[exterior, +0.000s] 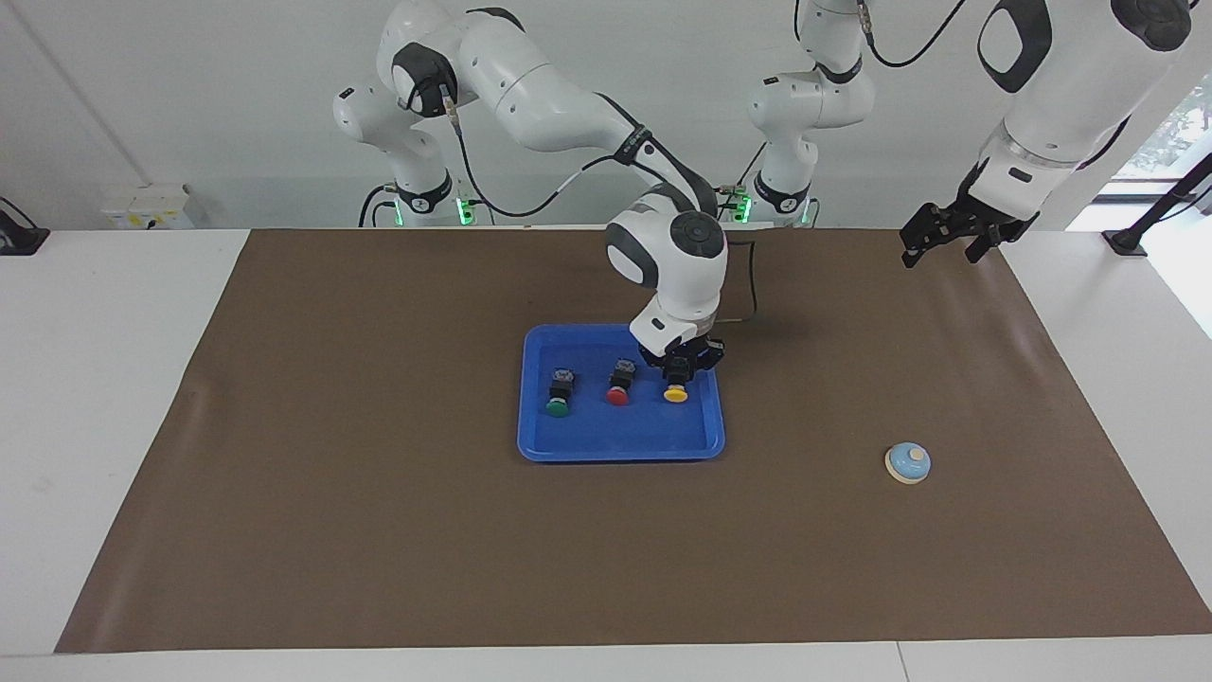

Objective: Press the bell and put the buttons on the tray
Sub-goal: 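Place the yellow button in the tray beside the red one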

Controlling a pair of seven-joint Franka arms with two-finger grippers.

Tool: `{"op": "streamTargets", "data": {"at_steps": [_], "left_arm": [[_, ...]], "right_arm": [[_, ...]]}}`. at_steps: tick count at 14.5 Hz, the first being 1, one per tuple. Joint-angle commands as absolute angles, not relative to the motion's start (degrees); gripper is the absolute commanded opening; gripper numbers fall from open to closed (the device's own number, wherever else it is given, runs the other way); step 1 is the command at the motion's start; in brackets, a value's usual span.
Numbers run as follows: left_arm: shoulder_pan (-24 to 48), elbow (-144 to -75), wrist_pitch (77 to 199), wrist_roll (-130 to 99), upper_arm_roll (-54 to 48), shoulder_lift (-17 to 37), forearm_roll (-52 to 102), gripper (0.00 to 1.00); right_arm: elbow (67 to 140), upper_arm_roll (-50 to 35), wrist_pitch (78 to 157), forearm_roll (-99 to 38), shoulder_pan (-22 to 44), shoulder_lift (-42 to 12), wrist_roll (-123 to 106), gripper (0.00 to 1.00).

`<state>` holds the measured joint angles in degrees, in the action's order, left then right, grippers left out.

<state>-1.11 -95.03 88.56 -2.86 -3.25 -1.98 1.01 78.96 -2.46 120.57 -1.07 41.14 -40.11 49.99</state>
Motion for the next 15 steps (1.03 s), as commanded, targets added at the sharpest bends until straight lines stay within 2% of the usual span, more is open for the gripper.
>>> {"op": "streamTargets", "data": {"at_steps": [1,4,8,15], "left_arm": [[-1.23,-95.45,88.15,-2.55,-3.16,-2.81,1.76,1.00],[-1.23,-95.45,88.07,-2.55,-3.16,-2.81,1.76,1.00],[-1.23,-95.45,88.07,-2.55,-3.16,-2.81,1.76,1.00],[-1.32,-95.45,88.07,-2.55,-3.16,-2.81,1.76,1.00]], "right_arm": [[80.77,-2.20,121.29,-1.23,41.40,-38.94,49.04,1.00],[80.42,-1.93,117.61,-1.93,40.17,-36.58,49.13,1.00],[76.83,-1.67,108.04,-2.02,35.78,-32.09,48.96,1.00],[76.38,-1.67,99.07,-1.93,22.17,-21.28,39.94,1.00]]}}
